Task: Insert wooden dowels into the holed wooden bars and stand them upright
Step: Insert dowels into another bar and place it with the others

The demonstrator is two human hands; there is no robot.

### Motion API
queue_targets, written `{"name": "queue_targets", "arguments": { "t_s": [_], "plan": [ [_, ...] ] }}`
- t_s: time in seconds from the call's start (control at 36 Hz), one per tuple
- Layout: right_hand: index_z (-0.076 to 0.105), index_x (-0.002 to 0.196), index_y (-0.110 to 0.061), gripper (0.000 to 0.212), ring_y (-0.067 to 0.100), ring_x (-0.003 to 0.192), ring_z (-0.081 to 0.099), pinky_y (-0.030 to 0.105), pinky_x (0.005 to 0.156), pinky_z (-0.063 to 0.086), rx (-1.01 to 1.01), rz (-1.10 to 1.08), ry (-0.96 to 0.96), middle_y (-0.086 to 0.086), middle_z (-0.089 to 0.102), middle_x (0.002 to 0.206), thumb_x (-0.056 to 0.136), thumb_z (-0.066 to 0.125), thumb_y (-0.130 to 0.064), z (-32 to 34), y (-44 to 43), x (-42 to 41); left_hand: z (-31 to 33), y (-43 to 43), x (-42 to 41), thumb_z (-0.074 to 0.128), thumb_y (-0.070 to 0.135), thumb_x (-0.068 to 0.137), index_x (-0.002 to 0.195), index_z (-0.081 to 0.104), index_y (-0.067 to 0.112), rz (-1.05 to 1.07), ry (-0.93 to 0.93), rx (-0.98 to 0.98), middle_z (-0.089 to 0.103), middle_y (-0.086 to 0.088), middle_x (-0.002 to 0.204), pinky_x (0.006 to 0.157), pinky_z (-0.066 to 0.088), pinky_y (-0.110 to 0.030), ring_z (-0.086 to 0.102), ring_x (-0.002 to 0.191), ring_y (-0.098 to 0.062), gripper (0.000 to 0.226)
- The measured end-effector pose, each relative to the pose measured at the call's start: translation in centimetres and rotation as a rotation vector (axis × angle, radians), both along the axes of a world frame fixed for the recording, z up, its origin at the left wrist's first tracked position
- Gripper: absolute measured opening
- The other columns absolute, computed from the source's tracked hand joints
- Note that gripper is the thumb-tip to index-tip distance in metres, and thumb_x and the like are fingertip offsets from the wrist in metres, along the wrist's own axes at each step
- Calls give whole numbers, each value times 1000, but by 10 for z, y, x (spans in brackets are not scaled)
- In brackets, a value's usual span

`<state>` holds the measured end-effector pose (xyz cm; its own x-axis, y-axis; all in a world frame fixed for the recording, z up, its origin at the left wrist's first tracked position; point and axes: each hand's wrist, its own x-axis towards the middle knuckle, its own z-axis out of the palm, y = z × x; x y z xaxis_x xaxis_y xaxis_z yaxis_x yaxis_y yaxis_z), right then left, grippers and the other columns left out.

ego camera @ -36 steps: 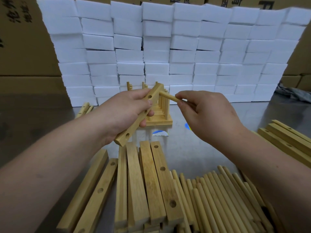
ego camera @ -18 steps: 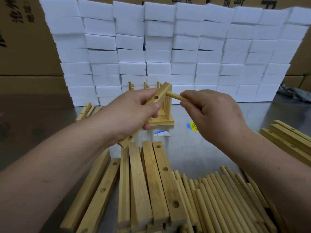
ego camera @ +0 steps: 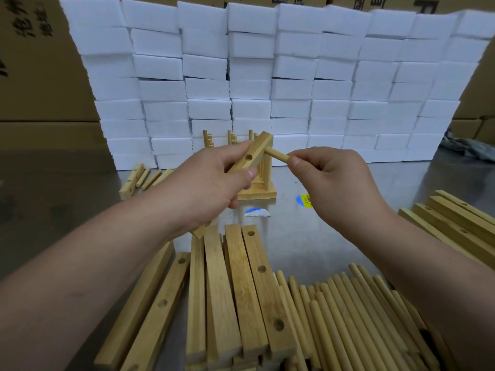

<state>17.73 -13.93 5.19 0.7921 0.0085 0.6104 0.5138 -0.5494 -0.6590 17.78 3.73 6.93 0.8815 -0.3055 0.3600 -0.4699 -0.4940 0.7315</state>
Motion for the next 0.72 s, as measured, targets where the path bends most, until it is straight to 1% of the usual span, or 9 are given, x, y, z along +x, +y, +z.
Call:
{"name": "queue_targets", "arguments": {
  "t_s": [0.11, 0.25, 0.33, 0.39, 0.47, 0.53, 0.61, 0.67, 0.72],
  "plan": [
    [60, 68, -37, 27, 3, 40, 37, 10, 37, 28, 97, 33, 66, -15, 42, 41, 91, 54, -25, 0, 1, 1, 1, 0, 0, 49, 30, 93, 91, 47, 65, 0, 21, 18, 61, 12, 78, 50, 40, -5, 53, 51, 4, 35],
    [61, 71, -36, 22, 2, 35, 38, 9, 34, 28, 147, 19, 143, -18, 46, 41, 90, 55, -27, 5, -1, 4, 5, 0, 1, 49, 33, 91, 93, 53, 59, -18, 101, 19, 65, 13, 86, 64, 43, -24, 55, 55, 3, 26],
    [62, 78, -35, 15, 1, 37, 42, 14, 41, 37, 175, 10, 198, -17, 51, 45, 89, 56, -27, 7, -3, 6, 4, -1, 4, 52, 29, 89, 115, 54, 47, 7, 132, 37, 66, 8, 98, 67, 44, -28, 59, 60, 1, 32],
    [59, 93, -29, 6, 4, 40, 47, 18, 46, 43, 271, 66, 276, -11, 57, 49, 89, 56, -25, 9, -4, 7, 4, 0, 7, 54, 27, 88, 129, 50, 37, 81, 134, 46, 68, 5, 99, 66, 43, -28, 61, 67, -6, 42],
    [57, 92, -18, 5, 12, 45, 54, 25, 53, 51, 385, 144, 402, -2, 68, 59, 89, 54, -21, 14, -8, 6, 8, 5, 9, 54, 24, 88, 110, 61, 32, 183, 155, -23, 70, 0, 84, 58, 41, -27, 60, 64, -13, 24],
    [61, 82, -16, 9, 14, 48, 57, 30, 62, 52, 276, 79, 452, 1, 71, 68, 86, 54, -20, 15, -11, 7, 12, 9, 10, 52, 20, 89, 94, 65, 25, 233, 171, -89, 65, -4, 72, 52, 39, -26, 53, 55, -16, 15],
    [68, 72, -14, 17, 17, 58, 60, 28, 61, 49, -216, -38, 492, 3, 70, 69, 79, 56, -24, 12, -14, 7, 15, 11, 11, 54, 18, 89, 90, 67, 21, 266, 186, -138, 68, -11, 78, 59, 42, -32, 54, 63, -20, 13],
    [70, 79, -17, 20, 18, 71, 65, 29, 66, 51, -578, 37, 557, 0, 71, 78, 82, 54, -28, 5, -10, 5, 14, 11, 11, 54, 19, 88, 90, 67, 21, 267, 190, -141, 66, -9, 74, 57, 41, -28, 54, 60, -18, 13],
    [70, 88, -20, 23, 13, 79, 65, 28, 73, 51, -822, 140, 658, -6, 71, 83, 85, 48, -28, -5, -3, 0, 11, 10, 12, 53, 19, 89, 89, 66, 22, 256, 191, -113, 62, -5, 67, 49, 36, -21, 51, 51, -13, 13]
  ]
}}
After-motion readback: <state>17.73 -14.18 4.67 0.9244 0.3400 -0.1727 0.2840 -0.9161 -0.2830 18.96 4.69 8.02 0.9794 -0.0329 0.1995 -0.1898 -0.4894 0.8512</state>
